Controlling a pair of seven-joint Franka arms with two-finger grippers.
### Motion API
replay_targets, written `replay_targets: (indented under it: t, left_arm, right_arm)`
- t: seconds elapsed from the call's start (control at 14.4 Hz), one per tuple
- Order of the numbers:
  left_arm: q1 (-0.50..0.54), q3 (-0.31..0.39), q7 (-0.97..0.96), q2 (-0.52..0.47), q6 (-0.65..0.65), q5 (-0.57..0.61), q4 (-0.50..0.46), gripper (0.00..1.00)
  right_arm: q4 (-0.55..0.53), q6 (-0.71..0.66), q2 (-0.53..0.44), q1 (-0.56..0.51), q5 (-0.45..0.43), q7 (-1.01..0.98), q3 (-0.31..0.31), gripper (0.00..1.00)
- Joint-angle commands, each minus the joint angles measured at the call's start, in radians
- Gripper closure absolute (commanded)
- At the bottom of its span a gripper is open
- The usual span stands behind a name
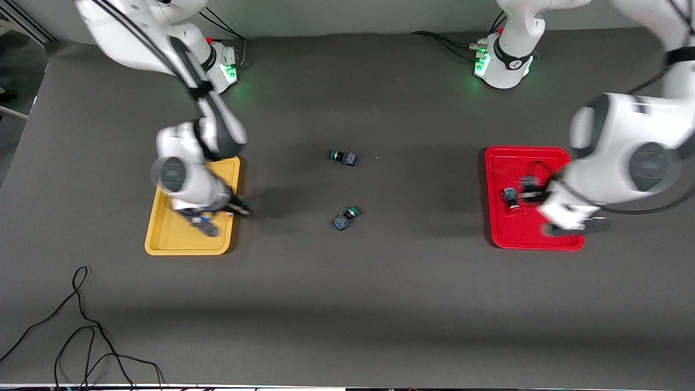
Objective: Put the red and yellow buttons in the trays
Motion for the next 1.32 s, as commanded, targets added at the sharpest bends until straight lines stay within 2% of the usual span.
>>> replay_targets:
  t: [0.0, 0.21, 0.28, 0.35, 0.42, 0.49, 0.56, 0.63, 0.7, 0.84, 0.97, 1.11, 1.25]
  left_arm:
    - [0.115, -0.015, 0.149, -0.024, 0.125, 0.028, -0.121, 0.83]
    - [0.176, -0.013, 0.218, -0.004, 0.415, 0.049, -0.328, 0.83]
    - [0.178, -0.013, 0.22, 0.011, 0.498, 0.061, -0.385, 0.82]
    - [0.181, -0.012, 0.22, 0.034, 0.564, 0.078, -0.43, 0.82]
    - [0.195, -0.012, 0.22, 0.055, 0.619, 0.099, -0.454, 0.8]
    - [0.201, -0.01, 0.221, 0.072, 0.638, 0.107, -0.462, 0.71]
    - [0.203, -0.01, 0.223, 0.079, 0.634, 0.113, -0.459, 0.4]
    - [0.203, -0.01, 0.221, 0.076, 0.626, 0.12, -0.453, 0.0]
    - [0.203, -0.01, 0.221, 0.063, 0.591, 0.12, -0.439, 0.0]
    - [0.201, -0.01, 0.253, 0.034, 0.414, 0.121, -0.339, 0.0]
    - [0.203, -0.012, 0.309, 0.011, 0.179, 0.12, -0.181, 0.0]
    - [0.203, -0.015, 0.332, -0.016, -0.023, 0.109, -0.032, 0.0]
    - [0.195, -0.02, 0.333, -0.047, -0.175, 0.091, 0.089, 0.0]
  right_arm:
    - [-0.091, 0.054, -0.023, 0.011, 0.01, -0.274, -0.132, 1.0]
    - [-0.096, 0.09, 0.014, -0.004, 0.024, -0.324, -0.145, 1.0]
    - [-0.096, 0.087, 0.01, -0.004, 0.036, -0.324, -0.145, 0.68]
    - [-0.094, 0.079, -0.002, -0.004, 0.044, -0.324, -0.145, 0.01]
    - [-0.091, 0.056, -0.025, -0.005, 0.044, -0.325, -0.147, 0.0]
    - [-0.085, 0.015, -0.054, -0.007, 0.044, -0.328, -0.148, 0.0]
    - [-0.06, -0.037, -0.096, -0.007, 0.041, -0.33, -0.157, 0.0]
    - [-0.025, -0.115, -0.145, -0.008, 0.032, -0.33, -0.174, 0.0]
    - [0.027, -0.201, -0.186, -0.008, 0.029, -0.331, -0.186, 0.0]
    - [0.128, -0.341, -0.269, -0.018, 0.009, -0.333, -0.208, 0.0]
    - [0.186, -0.396, -0.335, -0.036, 0.003, -0.334, -0.206, 0.0]
    - [0.202, -0.41, -0.401, -0.065, -0.008, -0.423, -0.194, 0.0]
    - [0.216, -0.439, -0.456, -0.12, -0.045, -0.549, -0.142, 0.0]
